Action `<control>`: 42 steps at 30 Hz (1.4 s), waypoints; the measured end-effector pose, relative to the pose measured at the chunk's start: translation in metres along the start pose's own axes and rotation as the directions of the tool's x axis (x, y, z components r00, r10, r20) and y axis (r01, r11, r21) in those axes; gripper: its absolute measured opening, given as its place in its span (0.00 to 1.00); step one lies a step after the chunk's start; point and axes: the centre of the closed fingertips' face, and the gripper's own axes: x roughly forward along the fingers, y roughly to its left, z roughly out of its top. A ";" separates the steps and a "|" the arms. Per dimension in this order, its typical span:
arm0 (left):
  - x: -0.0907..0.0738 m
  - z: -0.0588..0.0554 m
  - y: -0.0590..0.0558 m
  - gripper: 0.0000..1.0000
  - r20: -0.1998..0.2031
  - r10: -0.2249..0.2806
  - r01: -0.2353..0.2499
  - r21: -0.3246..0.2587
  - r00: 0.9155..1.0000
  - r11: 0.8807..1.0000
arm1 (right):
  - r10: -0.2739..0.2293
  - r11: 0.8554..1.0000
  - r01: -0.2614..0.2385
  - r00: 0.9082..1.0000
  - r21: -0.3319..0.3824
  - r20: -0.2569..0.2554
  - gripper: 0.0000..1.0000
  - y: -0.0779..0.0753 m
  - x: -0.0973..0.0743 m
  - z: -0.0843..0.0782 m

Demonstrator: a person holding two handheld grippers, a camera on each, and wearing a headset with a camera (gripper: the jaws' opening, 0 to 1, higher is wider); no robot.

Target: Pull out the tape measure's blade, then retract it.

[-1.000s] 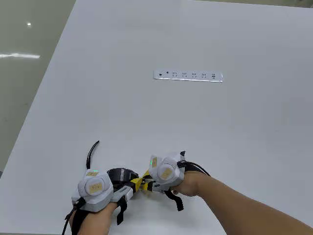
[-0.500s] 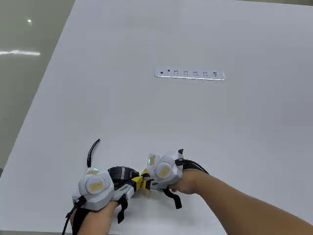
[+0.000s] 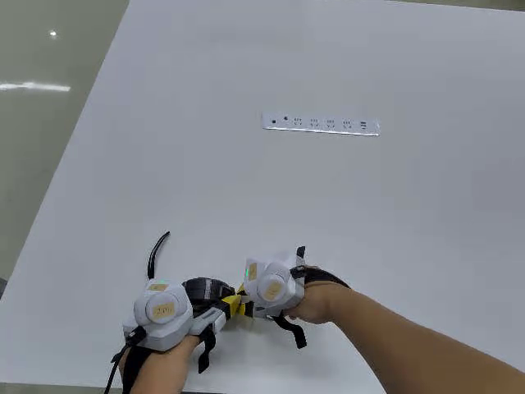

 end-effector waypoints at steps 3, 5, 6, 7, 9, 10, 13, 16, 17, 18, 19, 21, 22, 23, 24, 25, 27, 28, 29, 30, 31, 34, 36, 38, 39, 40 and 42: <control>0.000 0.000 0.000 0.62 0.002 0.001 -0.001 0.000 1.000 1.000 | 0.002 1.000 -0.002 1.000 0.014 0.005 0.15 0.000 0.001 0.001; 0.000 0.000 0.000 0.63 0.004 0.003 -0.003 0.000 1.000 1.000 | 0.000 1.000 0.000 1.000 0.015 0.004 0.15 0.000 0.000 0.001; 0.000 0.000 0.000 0.63 0.000 0.001 -0.001 0.004 1.000 1.000 | 0.001 1.000 -0.001 1.000 0.016 0.004 0.15 0.000 0.000 0.001; -0.001 -0.001 0.000 0.63 -0.009 -0.001 0.001 0.018 1.000 1.000 | 0.001 1.000 -0.001 1.000 0.013 0.002 0.15 0.001 0.001 0.001; -0.001 -0.001 -0.001 0.64 -0.011 -0.010 0.011 0.025 1.000 1.000 | -0.007 1.000 0.007 1.000 0.014 -0.001 0.15 0.001 0.003 0.000; -0.002 -0.004 -0.001 0.63 -0.028 -0.029 0.029 0.010 0.999 1.000 | -0.015 1.000 0.015 1.000 0.006 -0.001 0.15 0.001 0.002 0.001; -0.007 -0.011 0.004 0.61 -0.063 -0.060 0.060 0.004 0.996 0.998 | -0.029 0.999 0.029 1.000 0.028 0.007 0.15 0.000 0.001 0.001; -0.013 -0.012 0.005 0.72 -0.088 -0.102 0.103 0.013 0.991 0.995 | -0.042 0.999 0.041 0.999 0.021 0.006 0.15 0.000 0.000 -0.001; -0.016 -0.010 0.007 0.76 -0.090 -0.115 0.116 0.016 0.989 0.993 | -0.043 0.999 0.042 0.999 0.031 0.004 0.15 0.001 -0.002 -0.002; -0.018 -0.006 0.007 0.78 -0.069 -0.125 0.128 0.042 0.990 0.991 | -0.051 0.998 0.051 0.999 0.048 0.005 0.15 0.000 -0.002 -0.004; -0.021 -0.002 0.009 0.80 -0.059 -0.127 0.131 0.068 0.990 0.989 | -0.054 0.997 0.053 0.999 0.050 0.007 0.15 -0.001 -0.003 -0.005; -0.024 -0.001 0.010 0.84 -0.072 -0.142 0.149 0.101 0.987 0.984 | -0.074 0.995 0.073 0.997 0.064 0.002 0.17 -0.002 -0.008 -0.008; -0.025 0.000 0.011 0.90 -0.070 -0.141 0.149 0.123 0.988 0.981 | -0.083 0.993 0.082 0.997 0.083 0.007 0.18 -0.003 -0.011 -0.010; -0.024 0.002 0.012 0.93 -0.066 -0.148 0.157 0.150 0.987 0.976 | -0.087 0.992 0.085 0.996 0.096 0.014 0.21 -0.003 -0.014 -0.010; -0.025 0.004 0.011 0.95 -0.060 -0.161 0.170 0.179 0.985 0.969 | -0.091 0.990 0.089 0.996 0.110 0.017 0.23 -0.003 -0.016 -0.012; -0.027 0.011 0.007 0.97 -0.026 -0.184 0.185 0.211 0.983 0.960 | -0.107 0.987 0.103 0.994 0.124 0.027 0.24 -0.004 -0.021 -0.013; -0.031 0.014 0.005 1.00 -0.012 -0.197 0.194 0.237 0.980 0.952 | -0.126 0.982 0.120 0.991 0.142 0.033 0.27 -0.005 -0.030 -0.018; -0.032 0.017 0.005 1.00 0.000 -0.205 0.199 0.254 0.979 0.946 | -0.133 0.981 0.126 0.990 0.148 0.037 0.27 -0.005 -0.033 -0.020; -0.033 0.017 0.004 1.00 0.004 -0.212 0.204 0.258 0.977 0.944 | -0.143 0.980 0.136 0.989 0.148 0.037 0.27 -0.005 -0.038 -0.023; -0.034 0.016 0.005 1.00 -0.003 -0.220 0.213 0.259 0.976 0.942 | -0.176 0.975 0.170 0.984 0.145 0.032 0.27 -0.006 -0.045 -0.029; -0.035 0.016 0.005 1.00 -0.003 -0.222 0.215 0.262 0.975 0.941 | -0.200 0.971 0.192 0.979 0.140 0.044 0.27 -0.006 -0.052 -0.030; -0.040 0.017 0.007 1.00 -0.004 -0.232 0.224 0.278 0.973 0.934 | -0.238 0.957 0.219 0.968 0.193 0.079 0.30 0.000 -0.070 -0.038; -0.043 0.021 0.009 1.00 0.010 -0.244 0.232 0.272 0.970 0.934 | -0.269 0.947 0.247 0.959 0.206 0.084 0.31 0.002 -0.085 -0.049; -0.049 0.030 0.009 1.00 0.048 -0.262 0.240 0.269 0.964 0.933 | -0.293 0.930 0.261 0.951 0.259 0.095 0.33 0.004 -0.099 -0.057; -0.050 0.034 0.010 1.00 0.071 -0.273 0.245 0.273 0.959 0.930 | -0.304 0.922 0.266 0.947 0.281 0.102 0.34 0.005 -0.105 -0.059; -0.054 0.040 0.009 1.00 0.105 -0.294 0.261 0.254 0.950 0.931 | -0.314 0.915 0.264 0.941 0.305 0.129 0.35 0.007 -0.114 -0.060; -0.060 0.043 0.011 1.00 0.120 -0.312 0.278 0.239 0.942 0.930 | -0.350 0.896 0.291 0.927 0.335 0.131 0.41 0.007 -0.129 -0.068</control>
